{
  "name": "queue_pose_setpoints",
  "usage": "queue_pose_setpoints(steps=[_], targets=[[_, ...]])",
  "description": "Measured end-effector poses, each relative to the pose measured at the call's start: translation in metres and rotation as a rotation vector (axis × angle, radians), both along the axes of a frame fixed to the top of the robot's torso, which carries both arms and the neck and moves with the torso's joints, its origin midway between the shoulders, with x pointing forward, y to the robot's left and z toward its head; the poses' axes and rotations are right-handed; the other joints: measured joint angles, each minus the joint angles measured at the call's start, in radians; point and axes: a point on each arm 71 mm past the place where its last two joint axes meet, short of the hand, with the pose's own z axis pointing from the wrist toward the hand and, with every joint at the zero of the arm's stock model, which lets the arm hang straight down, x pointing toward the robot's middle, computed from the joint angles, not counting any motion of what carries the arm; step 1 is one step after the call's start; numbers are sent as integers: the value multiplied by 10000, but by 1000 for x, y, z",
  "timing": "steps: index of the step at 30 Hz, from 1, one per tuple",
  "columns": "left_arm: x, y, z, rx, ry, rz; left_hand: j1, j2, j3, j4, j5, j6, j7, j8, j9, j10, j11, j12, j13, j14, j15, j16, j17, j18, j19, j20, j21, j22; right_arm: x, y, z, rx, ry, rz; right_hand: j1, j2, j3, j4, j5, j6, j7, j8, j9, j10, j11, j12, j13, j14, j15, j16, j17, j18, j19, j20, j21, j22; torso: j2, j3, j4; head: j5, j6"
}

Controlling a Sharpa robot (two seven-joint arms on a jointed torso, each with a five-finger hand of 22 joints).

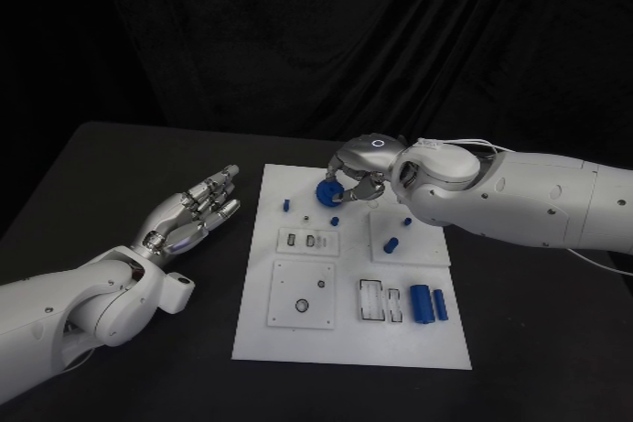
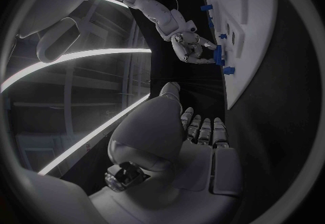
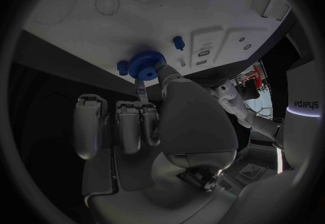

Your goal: Assemble the parts on the task board

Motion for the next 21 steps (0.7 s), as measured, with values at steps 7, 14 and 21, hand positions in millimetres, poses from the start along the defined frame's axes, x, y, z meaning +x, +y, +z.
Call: queue_pose_setpoints(steps=[7,14,21], targets=[[0,0,0,-5,16,-30,0,0,0,0,0,0,0,0,0,34,34,0,0,6,69,0,1,1,-37,38,0,0,0,1,-1,-68,73,1,-25,29,92,86,3,-594,-95,-614,1264,0,0,0,0,0,0,0,0,-1,0,0,-156,4,-2,-1,0,5,-12],[1,0,0,-8,29,-51,0,0,-1,0,0,-35,35,0,-1,34,34,0,0,6,69,0,2,1,1,76,0,1,1,2,-5,-225,262,-39,-34,55,289,-57,46,-1585,-320,-1414,822,1,-151,0,0,9,-82,0,0,1,-55,-55,-411,4,-5,-6,2,13,4],[1,1,-1,-2,39,-65,0,0,28,-28,0,-35,35,0,-1,-2,69,0,0,-12,124,0,3,1,-19,96,0,1,1,3,-6,-290,329,-22,-66,6,298,-66,45,-2514,-497,-1435,372,0,-254,0,0,3,-181,0,0,0,-144,-144,-670,3,-5,-12,15,-11,4]])
